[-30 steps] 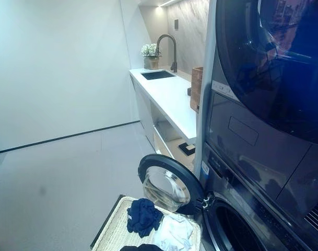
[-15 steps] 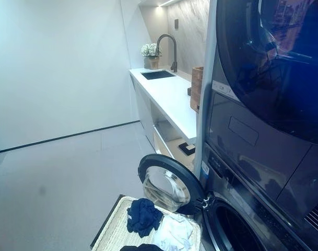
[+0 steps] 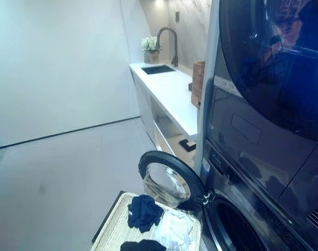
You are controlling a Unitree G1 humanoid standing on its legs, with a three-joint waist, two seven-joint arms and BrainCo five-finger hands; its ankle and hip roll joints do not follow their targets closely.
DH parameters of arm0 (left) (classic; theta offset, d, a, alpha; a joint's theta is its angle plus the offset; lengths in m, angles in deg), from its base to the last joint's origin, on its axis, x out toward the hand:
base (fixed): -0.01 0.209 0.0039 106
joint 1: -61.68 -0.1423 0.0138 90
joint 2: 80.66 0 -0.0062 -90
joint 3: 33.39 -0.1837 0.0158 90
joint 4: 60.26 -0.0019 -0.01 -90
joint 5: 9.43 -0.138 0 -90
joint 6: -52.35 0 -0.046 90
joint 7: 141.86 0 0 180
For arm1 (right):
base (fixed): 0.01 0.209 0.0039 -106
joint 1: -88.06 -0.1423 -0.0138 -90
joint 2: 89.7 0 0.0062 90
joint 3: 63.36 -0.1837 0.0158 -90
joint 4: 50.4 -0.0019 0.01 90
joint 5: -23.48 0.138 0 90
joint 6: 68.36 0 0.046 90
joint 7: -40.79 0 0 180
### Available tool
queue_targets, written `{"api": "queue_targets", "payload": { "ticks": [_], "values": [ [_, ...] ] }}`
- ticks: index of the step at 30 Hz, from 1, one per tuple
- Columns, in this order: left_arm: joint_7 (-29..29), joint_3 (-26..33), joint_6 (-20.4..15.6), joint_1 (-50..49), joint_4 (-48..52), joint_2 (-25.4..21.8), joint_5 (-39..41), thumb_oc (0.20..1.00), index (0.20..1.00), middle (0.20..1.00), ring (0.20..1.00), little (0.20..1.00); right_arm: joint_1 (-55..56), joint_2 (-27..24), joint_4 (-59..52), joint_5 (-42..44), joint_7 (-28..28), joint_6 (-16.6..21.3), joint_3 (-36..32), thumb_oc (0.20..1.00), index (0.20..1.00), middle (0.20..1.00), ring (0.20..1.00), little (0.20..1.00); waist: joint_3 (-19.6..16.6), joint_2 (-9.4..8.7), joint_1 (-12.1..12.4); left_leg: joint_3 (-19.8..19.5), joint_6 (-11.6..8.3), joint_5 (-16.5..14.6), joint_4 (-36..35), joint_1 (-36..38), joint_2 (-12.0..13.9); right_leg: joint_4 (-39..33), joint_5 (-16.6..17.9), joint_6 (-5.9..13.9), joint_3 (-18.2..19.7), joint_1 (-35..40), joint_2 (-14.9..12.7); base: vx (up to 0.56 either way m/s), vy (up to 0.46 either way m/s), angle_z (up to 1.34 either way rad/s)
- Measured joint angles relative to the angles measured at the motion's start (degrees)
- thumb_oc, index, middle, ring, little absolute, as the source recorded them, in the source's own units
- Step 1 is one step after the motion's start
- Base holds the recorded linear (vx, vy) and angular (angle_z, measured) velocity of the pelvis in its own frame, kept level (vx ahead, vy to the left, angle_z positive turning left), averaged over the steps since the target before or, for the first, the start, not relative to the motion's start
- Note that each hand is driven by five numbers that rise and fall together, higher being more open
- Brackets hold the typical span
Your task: Put the clothes into the washing machine.
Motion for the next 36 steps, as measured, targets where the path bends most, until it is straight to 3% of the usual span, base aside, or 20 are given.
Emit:
{"api": "queue_targets", "payload": {
  "ticks": [2,3,6,12,16,24,28,36],
  "values": [
    [-2.11,0.01,-1.87,0.52,1.35,-0.11,2.59,1.000,1.000,1.000,1.000,1.000,-0.44,-0.37,-1.05,1.20,0.14,0.35,0.23,1.000,1.000,1.000,1.000,1.000,1.14,0.19,0.10,-1.08,-0.55,0.76,1.06,-3.38,-0.15,0.58,0.84,-0.04,-0.03,-3.18,-0.08,-0.33,0.033,0.10],
    [-5.67,0.09,-5.03,4.54,3.52,-0.79,6.02,1.000,1.000,1.000,1.000,1.000,-4.39,-1.47,-1.27,2.89,0.65,1.56,0.18,1.000,1.000,1.000,1.000,1.000,4.98,0.76,0.13,-2.39,-0.27,2.26,2.26,-8.95,-0.47,1.03,2.61,-0.24,-0.62,-7.71,-0.24,-0.24,0.016,0.24],
    [-10.23,2.35,-8.17,10.65,5.85,-1.22,9.11,1.000,1.000,1.000,1.000,1.000,-10.13,-2.59,-1.51,4.84,1.74,1.99,0.14,1.000,1.000,1.000,1.000,1.000,11.74,1.33,0.22,-3.22,0.05,4.12,2.70,-12.83,-0.89,1.04,4.29,-0.33,-1.10,-10.83,-0.44,-0.18,0.019,0.17],
    [-17.57,2.66,-12.67,19.10,14.18,-4.74,14.28,1.000,1.000,1.000,1.000,1.000,-18.38,-3.85,-1.85,8.62,2.49,3.18,0.75,1.000,1.000,1.000,1.000,1.000,19.19,1.14,1.73,-4.50,0.45,4.77,5.85,-20.78,-1.45,6.15,3.64,-0.01,-1.10,-19.23,-1.02,-0.15,-0.016,0.06],
    [-23.86,4.41,-14.02,25.82,17.46,-6.93,14.72,1.000,1.000,1.000,1.000,1.000,-22.91,-3.80,-3.15,10.70,2.42,4.36,0.80,1.000,1.000,1.000,1.000,1.000,24.77,-0.40,3.07,-5.75,0.39,5.53,7.05,-25.17,-1.50,11.61,2.03,-0.24,-1.18,-25.15,-1.10,-0.10,-0.087,0.10],
    [-35.79,3.98,-15.65,32.03,22.89,-10.61,9.65,1.000,1.000,1.000,1.000,1.000,-25.69,-3.47,-8.09,14.49,2.45,6.22,3.28,1.000,1.000,1.000,1.000,1.000,25.57,-3.32,3.08,-7.99,-0.26,5.11,12.85,-36.44,-2.25,24.84,-3.31,-1.20,-1.34,-38.97,-2.27,-0.04,-0.056,0.10],
    [-39.87,-0.50,-15.61,36.04,24.57,-13.32,-0.32,1.000,1.000,1.000,1.000,1.000,-27.63,-3.60,-9.75,16.22,2.52,6.56,4.10,1.000,1.000,1.000,1.000,1.000,25.59,-3.99,2.92,-9.03,-0.62,4.18,17.16,-43.32,-2.39,29.90,-4.97,-1.78,-1.02,-46.29,-2.39,-0.01,-0.003,0.04],
    [-44.31,-11.13,-13.74,45.31,27.97,-19.64,-18.02,1.000,1.000,1.000,1.000,1.000,-28.99,-3.97,-10.92,17.24,2.38,6.51,5.58,1.000,1.000,1.000,1.000,1.000,25.81,-5.22,1.16,-10.06,-0.49,3.60,19.95,-50.47,-3.43,31.56,-4.43,-1.54,0.87,-53.31,-2.26,0.01,0.019,-0.01]
  ]
}}
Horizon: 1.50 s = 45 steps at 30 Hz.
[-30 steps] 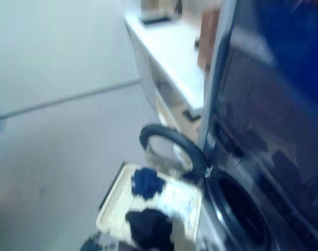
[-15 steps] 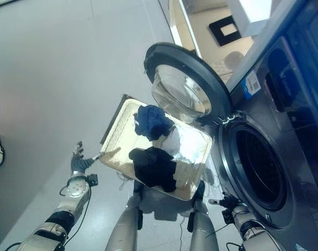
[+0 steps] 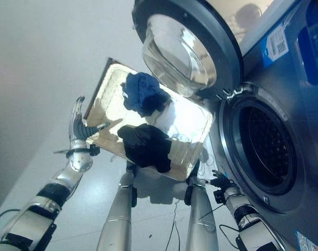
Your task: Put the clothes into the washing machine.
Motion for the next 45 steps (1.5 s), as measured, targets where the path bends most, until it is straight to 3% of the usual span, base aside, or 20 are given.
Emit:
{"api": "queue_targets", "payload": {
  "ticks": [4,6,9,22,38,45],
  "values": [
    [-0.32,-3.02,1.21,4.87,0.03,-3.03,-3.34,1.000,1.000,1.000,1.000,1.000,-1.40,0.05,-0.48,0.08,-0.02,0.01,0.80,1.000,1.000,1.000,1.000,1.000,0.13,-0.24,-1.46,0.05,-0.03,0.02,0.11,-1.92,-0.09,0.52,0.41,-0.20,0.24,-1.98,-0.01,0.00,0.000,0.00],
    [-0.23,-7.26,2.20,8.96,-0.15,-4.65,-3.55,1.000,1.000,1.000,1.000,1.000,-2.33,-0.59,-1.14,0.12,-0.04,0.02,1.42,1.000,1.000,1.000,1.000,1.000,0.16,-0.56,-2.43,0.48,-0.16,-0.13,0.68,-3.13,-0.12,0.92,0.35,-0.17,0.70,-3.51,0.00,0.03,0.022,-0.06],
    [0.13,-9.35,2.15,12.19,-0.96,-4.60,-5.77,1.000,1.000,1.000,1.000,1.000,-3.00,-0.96,-1.28,0.13,-0.09,0.06,1.63,1.000,1.000,1.000,1.000,1.000,0.20,-0.63,-3.00,0.82,-0.32,-0.10,0.73,-3.69,-0.11,1.31,0.35,-0.18,1.23,-4.57,0.05,0.02,0.022,-0.07],
    [0.33,-11.91,2.40,15.22,-4.80,-3.96,-7.88,1.000,1.000,1.000,1.000,1.000,-3.65,-1.80,-1.12,0.27,-0.14,0.25,2.27,1.000,1.000,1.000,1.000,1.000,0.12,-0.73,-4.47,0.91,-0.26,-0.43,1.62,-6.56,0.00,2.67,0.05,-0.16,2.01,-8.34,0.43,0.00,0.001,-0.02],
    [5.14,-13.43,3.96,17.64,-12.09,-3.26,-7.21,1.000,1.000,1.000,1.000,1.000,-4.40,-1.92,-1.11,1.27,-0.03,1.23,4.02,1.000,1.000,1.000,1.000,1.000,0.04,-0.87,-5.97,1.10,-0.25,-0.43,1.61,-6.85,0.02,2.24,0.14,-0.20,2.07,-8.63,0.45,0.00,0.000,0.00],
    [6.28,-14.22,6.47,20.13,-15.40,-2.39,-7.21,1.000,1.000,1.000,1.000,1.000,-4.88,-1.93,-1.17,1.93,-0.03,1.25,4.48,1.000,1.000,1.000,1.000,1.000,-0.09,-1.12,-6.39,1.07,-0.54,-0.26,1.60,-8.74,-0.01,2.04,0.69,-0.36,2.11,-10.16,0.49,0.00,0.000,0.00]
  ]
}}
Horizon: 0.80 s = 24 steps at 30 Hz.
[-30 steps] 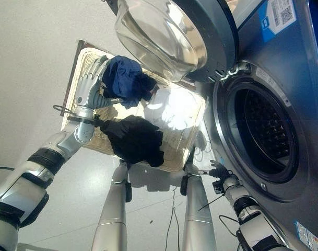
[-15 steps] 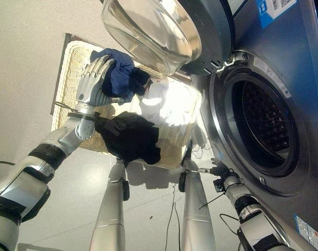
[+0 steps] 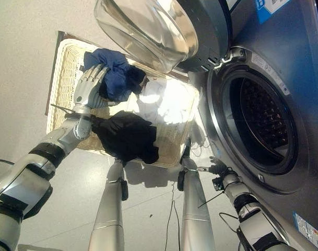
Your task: Put the clothes into the washing machine.
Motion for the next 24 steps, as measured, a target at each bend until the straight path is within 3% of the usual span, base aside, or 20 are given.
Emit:
{"api": "queue_targets", "payload": {
  "ticks": [17,19,20,21,24],
  "values": [
    [2.30,-1.82,2.84,4.77,-4.83,1.49,2.97,1.000,1.000,1.000,1.000,1.000,-3.93,-0.12,0.05,1.53,0.11,0.07,2.04,1.000,1.000,1.000,1.000,1.000,-0.27,-0.63,-1.45,0.07,0.01,0.02,0.18,-1.74,-0.05,-0.31,0.24,0.13,0.15,-1.60,0.06,0.00,0.000,0.00],
    [2.26,-1.84,2.82,4.98,-4.90,1.75,3.29,0.784,0.784,0.784,0.784,0.784,-4.48,-0.11,0.03,1.53,0.10,0.40,2.03,1.000,1.000,1.000,1.000,1.000,-0.27,-0.67,-1.38,0.07,0.01,0.02,0.18,-1.87,-0.07,-0.29,0.37,0.14,0.19,-1.75,0.06,0.00,0.000,0.00],
    [2.29,-1.91,2.75,5.03,-4.91,1.86,4.10,0.385,0.385,0.385,0.385,0.385,-4.82,-0.11,-0.01,1.53,0.10,0.77,2.04,1.000,1.000,1.000,1.000,1.000,-0.27,-0.67,-1.40,0.07,0.01,0.02,0.18,-1.86,-0.07,-0.28,0.37,0.14,0.20,-1.74,0.06,0.00,0.000,0.00],
    [2.30,-1.94,2.77,5.16,-4.91,1.95,4.23,0.200,0.200,0.200,0.200,0.200,-5.01,-0.12,0.00,1.53,0.10,0.78,2.03,1.000,1.000,1.000,1.000,1.000,-0.27,-0.68,-1.41,0.07,0.01,0.02,0.18,-1.86,-0.07,-0.27,0.37,0.14,0.20,-1.75,0.06,0.00,0.000,0.00],
    [3.13,-2.09,2.74,6.64,-5.10,2.46,4.33,0.200,0.200,0.200,0.200,0.200,-5.61,-0.07,-0.01,1.53,0.07,0.82,2.04,1.000,1.000,1.000,1.000,1.000,-0.28,-0.69,-1.47,0.07,0.01,0.03,0.28,-1.86,-0.08,-0.20,0.39,0.13,0.21,-1.74,0.06,0.00,0.000,0.00]
  ]
}}
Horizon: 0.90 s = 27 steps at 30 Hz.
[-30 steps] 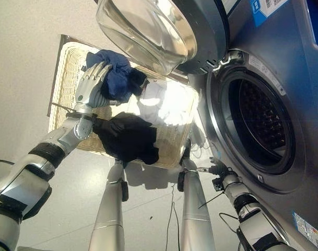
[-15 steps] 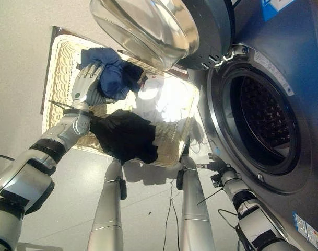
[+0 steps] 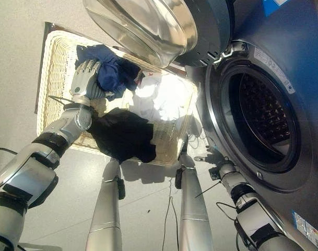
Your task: Put the clothes into the washing machine.
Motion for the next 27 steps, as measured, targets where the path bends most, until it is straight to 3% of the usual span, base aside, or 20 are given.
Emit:
{"api": "queue_targets", "payload": {
  "ticks": [8,14,21,27],
  "values": [
    [4.15,-1.94,-0.54,0.92,-0.27,1.47,2.06,0.200,0.200,0.200,0.200,0.200,-0.32,0.10,0.06,1.39,0.44,0.58,0.09,1.000,1.000,1.000,1.000,1.000,-0.01,-0.01,-1.43,0.09,0.00,0.00,0.03,0.03,-0.01,-0.05,0.09,0.01,0.10,-0.02,0.02,0.00,0.000,0.00],
    [6.55,-1.21,-1.50,-0.32,-0.37,2.25,9.32,0.200,0.200,0.200,0.200,0.200,-0.31,0.12,-1.99,6.53,7.16,7.93,-1.46,1.000,1.000,1.000,1.000,1.000,-0.01,-0.01,-1.30,0.35,0.01,-0.01,0.09,0.14,-0.05,-0.07,0.16,0.07,0.42,-0.05,0.05,0.00,0.000,0.00],
    [6.48,7.43,-5.54,-6.36,0.69,2.89,18.52,0.200,0.200,0.200,0.200,0.200,-0.36,0.10,-7.94,7.98,17.01,13.06,-5.99,1.000,1.000,1.000,1.000,1.000,-0.01,0.00,-1.12,0.44,0.00,-0.02,0.08,0.29,-0.05,-0.03,0.25,0.06,0.67,-0.12,0.12,0.00,0.000,0.00],
    [6.07,16.25,-11.98,-16.15,7.03,5.37,28.27,0.200,0.200,0.200,0.200,0.200,1.49,0.36,-18.35,9.25,25.97,15.71,-8.72,1.000,1.000,1.000,1.000,1.000,0.01,0.03,0.07,0.45,-0.02,-0.03,0.01,0.33,-0.09,-0.10,0.25,0.07,0.77,-0.19,0.12,0.00,0.000,0.00]
  ]
}}
